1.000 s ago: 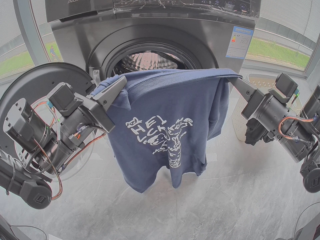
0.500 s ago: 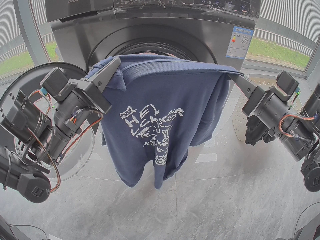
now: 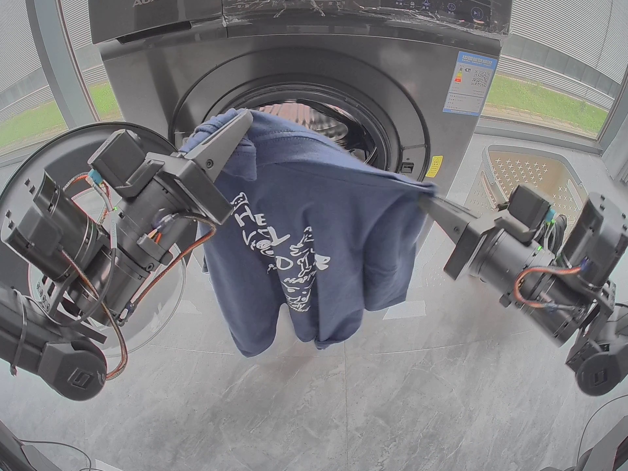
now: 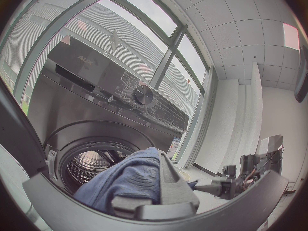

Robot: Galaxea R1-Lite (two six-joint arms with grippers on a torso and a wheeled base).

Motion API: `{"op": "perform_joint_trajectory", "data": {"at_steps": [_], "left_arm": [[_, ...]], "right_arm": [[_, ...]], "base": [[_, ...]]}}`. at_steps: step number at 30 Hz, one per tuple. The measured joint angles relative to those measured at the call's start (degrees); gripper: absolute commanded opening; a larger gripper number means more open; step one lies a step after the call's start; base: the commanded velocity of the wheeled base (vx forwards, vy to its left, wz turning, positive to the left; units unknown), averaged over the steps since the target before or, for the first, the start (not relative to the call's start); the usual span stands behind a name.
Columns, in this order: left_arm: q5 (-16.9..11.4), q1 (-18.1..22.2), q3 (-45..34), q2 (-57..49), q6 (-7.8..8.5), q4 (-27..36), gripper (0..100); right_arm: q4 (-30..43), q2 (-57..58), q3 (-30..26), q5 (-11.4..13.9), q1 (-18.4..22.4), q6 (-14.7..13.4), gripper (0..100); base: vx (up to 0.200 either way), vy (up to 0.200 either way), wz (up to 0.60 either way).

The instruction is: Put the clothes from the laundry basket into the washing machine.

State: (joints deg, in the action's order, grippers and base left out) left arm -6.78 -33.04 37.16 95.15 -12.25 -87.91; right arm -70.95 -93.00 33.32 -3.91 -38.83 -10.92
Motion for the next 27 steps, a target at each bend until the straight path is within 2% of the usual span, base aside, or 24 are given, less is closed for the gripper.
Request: {"op": "perform_joint_trajectory", "data": {"at_steps": [7,13,19,27], "left_arm": [[-0.50,-1.50,0.40,1.13,0.32,-0.15,0],[-1.37,-1.94,0.30,2.73,0.43,-0.55,0],[-1.54,-2.38,0.41,2.69,0.44,-0.67,0],[-1.51,-2.60,0.35,1.99,0.44,-0.67,0]], "right_arm": [[-0.40,-7.13,-3.45,0.26,-3.25,0.17,100],[-0.76,-13.09,-4.35,0.44,-3.62,0.61,100],[-0.82,-18.71,0.63,0.96,-3.17,0.80,100],[-0.79,-25.77,10.06,3.69,-3.32,0.89,100]], "base": [[0.000,0.000,0.00],[0.000,0.000,0.00],[0.000,0.000,0.00],[0.000,0.000,0.00]]}}
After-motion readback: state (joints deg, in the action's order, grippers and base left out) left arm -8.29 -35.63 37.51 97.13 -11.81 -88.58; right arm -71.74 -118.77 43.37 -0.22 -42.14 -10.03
